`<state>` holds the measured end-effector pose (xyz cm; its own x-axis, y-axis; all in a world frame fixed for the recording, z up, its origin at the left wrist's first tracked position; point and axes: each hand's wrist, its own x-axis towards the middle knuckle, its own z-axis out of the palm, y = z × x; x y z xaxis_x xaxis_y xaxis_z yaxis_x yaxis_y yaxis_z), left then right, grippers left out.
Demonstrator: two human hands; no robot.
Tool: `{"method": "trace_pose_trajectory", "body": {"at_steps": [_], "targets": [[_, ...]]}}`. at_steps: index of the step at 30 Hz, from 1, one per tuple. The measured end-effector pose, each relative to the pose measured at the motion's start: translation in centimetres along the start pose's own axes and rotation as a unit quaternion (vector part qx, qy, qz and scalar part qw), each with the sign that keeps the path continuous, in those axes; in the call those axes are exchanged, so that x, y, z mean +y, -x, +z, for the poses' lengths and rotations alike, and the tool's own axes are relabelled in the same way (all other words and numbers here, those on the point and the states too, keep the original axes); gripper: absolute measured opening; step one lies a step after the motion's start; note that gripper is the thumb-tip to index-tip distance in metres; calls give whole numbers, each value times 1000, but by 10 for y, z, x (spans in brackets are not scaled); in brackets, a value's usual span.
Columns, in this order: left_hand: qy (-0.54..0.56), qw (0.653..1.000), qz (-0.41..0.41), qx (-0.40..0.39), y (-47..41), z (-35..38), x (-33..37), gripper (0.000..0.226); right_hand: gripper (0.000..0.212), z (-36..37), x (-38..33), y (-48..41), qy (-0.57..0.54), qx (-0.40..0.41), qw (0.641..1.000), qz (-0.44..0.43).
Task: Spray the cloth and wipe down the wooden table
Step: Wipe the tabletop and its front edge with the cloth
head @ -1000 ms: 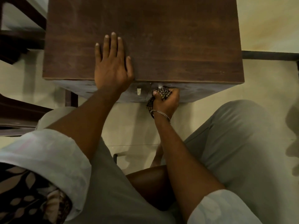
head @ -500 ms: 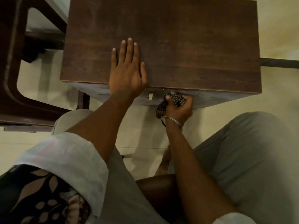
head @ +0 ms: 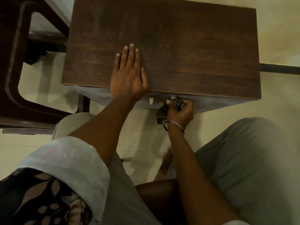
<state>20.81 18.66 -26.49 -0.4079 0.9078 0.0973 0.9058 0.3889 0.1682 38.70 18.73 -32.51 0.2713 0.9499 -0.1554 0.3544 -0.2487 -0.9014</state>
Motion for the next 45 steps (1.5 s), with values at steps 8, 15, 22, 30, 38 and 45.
{"method": "trace_pose_trajectory", "body": {"at_steps": [8, 15, 22, 30, 38, 45], "targets": [[-2, 1000, 2, -5, 0, -1, 0, 64, 50, 2, 13, -5, 37, -79, 994, 66], [2, 1000, 2, -2, 0, -3, 3, 63, 40, 12, -12, 29, 35, -220, 958, 178], [3, 1000, 0, -6, -1, -1, 0, 64, 49, 37, -25, 77, 22, -94, 995, 23], [2, 1000, -1, -5, -1, -1, 2, 64, 48, 47, -28, 53, 23, -20, 999, -19], [-3, 1000, 0, -1, -1, 0, 3, 64, 41, 54, -17, 54, -2, 6, 999, -38], [-14, 1000, -2, -8, -1, 0, 3, 64, 41, 54, -10, 55, -12, -9, 999, -28]]}}
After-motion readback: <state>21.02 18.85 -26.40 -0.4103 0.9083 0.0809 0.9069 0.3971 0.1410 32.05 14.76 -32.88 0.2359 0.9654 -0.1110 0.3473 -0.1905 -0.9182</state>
